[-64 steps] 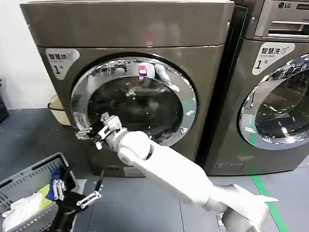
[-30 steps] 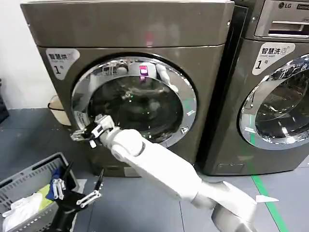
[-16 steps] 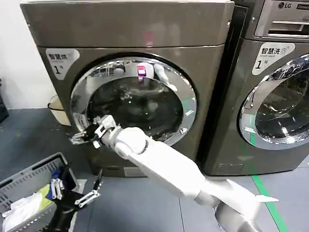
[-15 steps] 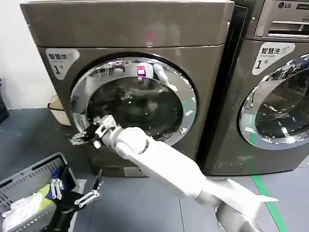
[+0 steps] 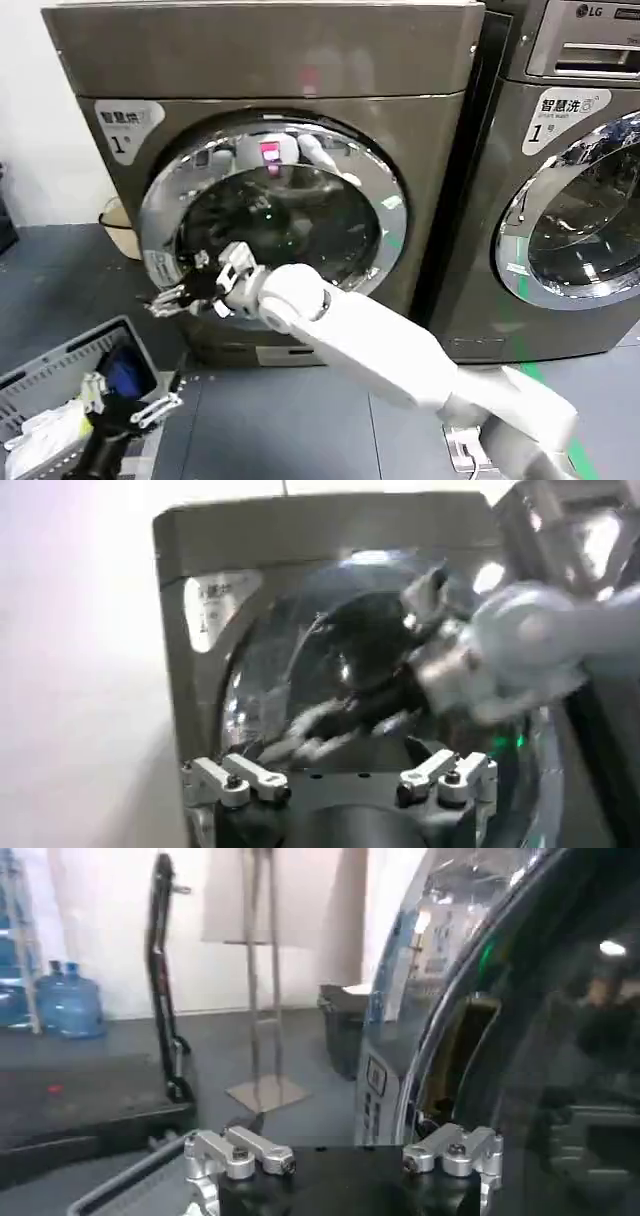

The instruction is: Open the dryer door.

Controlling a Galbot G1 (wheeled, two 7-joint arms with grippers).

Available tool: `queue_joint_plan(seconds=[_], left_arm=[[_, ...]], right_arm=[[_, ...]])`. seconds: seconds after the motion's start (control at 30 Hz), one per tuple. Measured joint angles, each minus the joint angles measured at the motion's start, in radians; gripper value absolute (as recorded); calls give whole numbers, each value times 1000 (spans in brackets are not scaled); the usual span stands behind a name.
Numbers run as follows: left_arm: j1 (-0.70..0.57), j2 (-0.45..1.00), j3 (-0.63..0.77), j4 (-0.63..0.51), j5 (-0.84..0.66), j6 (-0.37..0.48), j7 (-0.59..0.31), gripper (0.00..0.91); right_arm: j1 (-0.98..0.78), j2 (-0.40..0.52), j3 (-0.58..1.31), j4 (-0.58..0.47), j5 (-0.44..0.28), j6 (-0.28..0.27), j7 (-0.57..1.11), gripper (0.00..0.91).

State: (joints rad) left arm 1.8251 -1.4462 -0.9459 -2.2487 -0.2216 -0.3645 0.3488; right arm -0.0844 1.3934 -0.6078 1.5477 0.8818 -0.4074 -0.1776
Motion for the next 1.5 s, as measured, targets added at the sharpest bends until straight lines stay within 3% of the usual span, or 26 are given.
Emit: queue_joint_plan(seconds=[0.57,0.93,1.5], left_arm=[[-67,75,-253,118,-37,125,-38,907],[-113,136,-342,171,8,252,-125,907],[-194,363,-259,259,-51,108,-104,907]], right_arm=[[7,-134,-29,161,99,-31,-114,907],[15,-233,-54,259,160,-36,-190,907],[30,-397,-58,397,138,-29,-456,907]])
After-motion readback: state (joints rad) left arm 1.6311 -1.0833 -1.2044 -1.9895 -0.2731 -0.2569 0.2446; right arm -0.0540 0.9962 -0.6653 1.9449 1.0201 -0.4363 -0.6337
